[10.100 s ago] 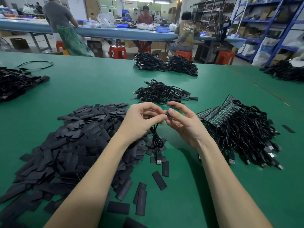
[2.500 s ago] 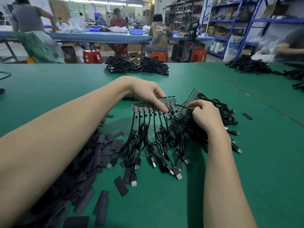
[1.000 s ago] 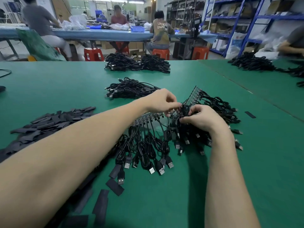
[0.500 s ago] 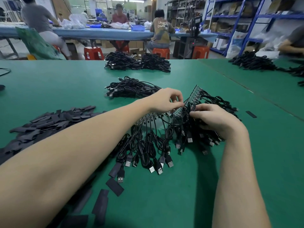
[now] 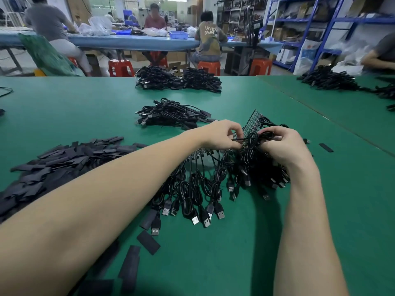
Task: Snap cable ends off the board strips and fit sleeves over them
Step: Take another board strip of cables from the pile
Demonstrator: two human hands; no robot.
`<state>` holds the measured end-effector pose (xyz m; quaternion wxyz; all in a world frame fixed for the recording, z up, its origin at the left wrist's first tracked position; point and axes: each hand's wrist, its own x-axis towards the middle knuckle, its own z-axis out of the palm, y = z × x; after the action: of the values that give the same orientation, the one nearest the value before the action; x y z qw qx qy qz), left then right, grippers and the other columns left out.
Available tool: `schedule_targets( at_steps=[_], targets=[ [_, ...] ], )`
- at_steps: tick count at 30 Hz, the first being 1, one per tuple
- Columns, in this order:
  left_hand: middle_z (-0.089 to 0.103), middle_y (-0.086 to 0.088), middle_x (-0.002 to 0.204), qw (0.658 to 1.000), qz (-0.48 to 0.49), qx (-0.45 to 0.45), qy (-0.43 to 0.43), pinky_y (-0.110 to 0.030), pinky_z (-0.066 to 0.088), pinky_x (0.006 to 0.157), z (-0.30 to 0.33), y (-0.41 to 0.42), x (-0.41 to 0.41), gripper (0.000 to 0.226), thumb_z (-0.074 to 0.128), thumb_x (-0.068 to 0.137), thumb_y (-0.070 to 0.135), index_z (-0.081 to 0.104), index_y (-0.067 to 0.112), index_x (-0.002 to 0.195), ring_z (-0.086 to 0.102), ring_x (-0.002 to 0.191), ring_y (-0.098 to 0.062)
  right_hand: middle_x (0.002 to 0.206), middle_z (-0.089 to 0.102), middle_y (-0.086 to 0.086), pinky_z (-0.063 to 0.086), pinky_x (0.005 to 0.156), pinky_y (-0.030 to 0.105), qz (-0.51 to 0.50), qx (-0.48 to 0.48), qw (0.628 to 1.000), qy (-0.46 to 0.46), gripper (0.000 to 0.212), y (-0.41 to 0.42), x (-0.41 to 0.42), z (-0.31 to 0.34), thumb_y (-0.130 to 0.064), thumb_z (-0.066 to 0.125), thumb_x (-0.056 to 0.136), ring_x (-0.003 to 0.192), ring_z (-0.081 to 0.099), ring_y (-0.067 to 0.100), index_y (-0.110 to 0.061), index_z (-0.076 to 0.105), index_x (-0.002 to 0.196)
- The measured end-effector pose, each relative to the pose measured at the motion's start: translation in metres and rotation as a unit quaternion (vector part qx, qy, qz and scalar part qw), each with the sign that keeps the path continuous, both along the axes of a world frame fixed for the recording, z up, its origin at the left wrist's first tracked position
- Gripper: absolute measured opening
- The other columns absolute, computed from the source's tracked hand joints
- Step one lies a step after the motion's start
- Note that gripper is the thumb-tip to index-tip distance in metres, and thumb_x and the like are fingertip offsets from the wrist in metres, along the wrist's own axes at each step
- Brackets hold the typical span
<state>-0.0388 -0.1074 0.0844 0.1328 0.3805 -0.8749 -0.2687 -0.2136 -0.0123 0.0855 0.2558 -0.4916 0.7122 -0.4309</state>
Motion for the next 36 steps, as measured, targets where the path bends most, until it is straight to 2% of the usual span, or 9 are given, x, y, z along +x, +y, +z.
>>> schedule_targets(
  at_steps=[7, 10, 13, 19, 22, 25, 28, 33, 36],
  targets=[
    [0.063, 0.006, 0.077, 0.998, -0.008, -0.016, 0.064, -0.025, 0.045, 0.069, -0.009, 0.006, -0.005, 0.021, 0.063, 0.094, 0.024, 0.058, 0.036, 0.078, 0.054, 0.066, -0.01, 0.085, 0.07, 0.01, 0.061, 0.063, 0.029, 0.063, 0.049, 0.99, -0.118, 0.018, 0.004, -0.001, 0.003, -0.002, 0.065, 0.092, 0.067, 0.068, 0.018, -0.02, 0.068, 0.095],
    [0.061, 0.001, 0.075, 0.99, 0.004, 0.06, 0.128, -0.026, 0.053, 0.07, -0.007, 0.005, 0.003, 0.01, 0.06, 0.098, 0.02, 0.063, 0.024, 0.09, 0.063, 0.063, -0.013, 0.097, 0.073, 0.016, 0.06, 0.062, 0.024, 0.041, -0.048, 0.972, -0.225, 0.012, 0.005, 0.0, 0.005, -0.005, 0.069, 0.092, 0.074, 0.076, 0.02, -0.011, 0.068, 0.102],
    [0.053, -0.004, 0.076, 0.975, 0.06, 0.098, 0.191, -0.025, 0.056, 0.061, -0.003, 0.002, 0.007, 0.01, 0.052, 0.103, 0.017, 0.06, 0.014, 0.097, 0.066, 0.061, -0.013, 0.105, 0.072, 0.013, 0.061, 0.082, 0.03, 0.033, -0.136, 0.949, -0.284, 0.024, 0.0, 0.007, 0.001, -0.011, 0.074, 0.09, 0.094, 0.076, 0.023, -0.012, 0.064, 0.113],
    [0.055, -0.006, 0.08, 0.963, 0.096, 0.124, 0.22, -0.031, 0.055, 0.061, -0.004, 0.006, 0.001, 0.009, 0.047, 0.104, 0.013, 0.055, 0.01, 0.105, 0.062, 0.064, -0.019, 0.091, 0.075, 0.002, 0.059, 0.09, 0.044, 0.025, -0.026, 0.995, -0.091, 0.046, -0.008, 0.027, -0.011, -0.044, 0.087, 0.071, 0.082, 0.073, 0.017, -0.022, 0.062, 0.103],
    [0.054, -0.009, 0.085, 0.953, 0.117, 0.129, 0.25, -0.031, 0.054, 0.055, -0.006, 0.005, 0.001, 0.009, 0.05, 0.104, 0.016, 0.057, 0.009, 0.102, 0.061, 0.062, -0.016, 0.079, 0.07, -0.001, 0.06, 0.081, 0.04, 0.013, -0.029, 0.996, -0.087, 0.029, -0.01, 0.03, -0.014, -0.03, 0.086, 0.074, 0.064, 0.063, 0.013, -0.018, 0.067, 0.093],
    [0.055, -0.009, 0.087, 0.928, 0.153, 0.147, 0.306, -0.035, 0.061, 0.062, -0.005, 0.001, 0.004, 0.009, 0.052, 0.104, 0.015, 0.057, 0.009, 0.099, 0.061, 0.063, -0.017, 0.073, 0.065, -0.004, 0.048, 0.051, 0.019, 0.053, 0.032, 0.997, -0.046, 0.015, -0.006, 0.021, -0.008, -0.022, 0.08, 0.076, 0.051, 0.053, 0.005, -0.022, 0.071, 0.087],
    [0.058, -0.009, 0.091, 0.9, 0.182, 0.164, 0.36, -0.034, 0.062, 0.065, -0.003, -0.005, 0.014, 0.01, 0.051, 0.104, 0.015, 0.056, 0.01, 0.097, 0.061, 0.065, -0.018, 0.076, 0.061, -0.004, 0.045, 0.054, 0.022, 0.052, 0.086, 0.995, -0.018, 0.015, 0.0, 0.005, -0.004, -0.02, 0.078, 0.079, 0.061, 0.053, 0.01, -0.025, 0.069, 0.09],
    [0.068, 0.001, 0.1, 0.974, 0.105, 0.107, 0.168, -0.032, 0.055, 0.083, -0.009, -0.007, 0.037, 0.013, 0.059, 0.101, 0.03, 0.066, 0.022, 0.108, 0.063, 0.081, -0.011, 0.103, 0.064, -0.005, 0.042, 0.078, 0.028, -0.007, 0.042, 0.997, 0.069, 0.035, -0.003, 0.012, -0.001, -0.033, 0.078, 0.079, 0.096, 0.061, 0.017, -0.029, 0.064, 0.111],
    [0.066, 0.001, 0.125, 0.997, 0.08, 0.005, -0.022, -0.026, 0.042, 0.095, -0.014, -0.005, 0.047, 0.035, 0.054, 0.1, 0.046, 0.061, 0.029, 0.13, 0.06, 0.102, -0.013, 0.095, 0.069, -0.011, 0.041, 0.068, 0.017, 0.031, -0.008, 0.996, 0.079, 0.024, -0.006, 0.026, 0.003, -0.032, 0.078, 0.079, 0.092, 0.064, 0.008, -0.029, 0.071, 0.102]
  ],
)
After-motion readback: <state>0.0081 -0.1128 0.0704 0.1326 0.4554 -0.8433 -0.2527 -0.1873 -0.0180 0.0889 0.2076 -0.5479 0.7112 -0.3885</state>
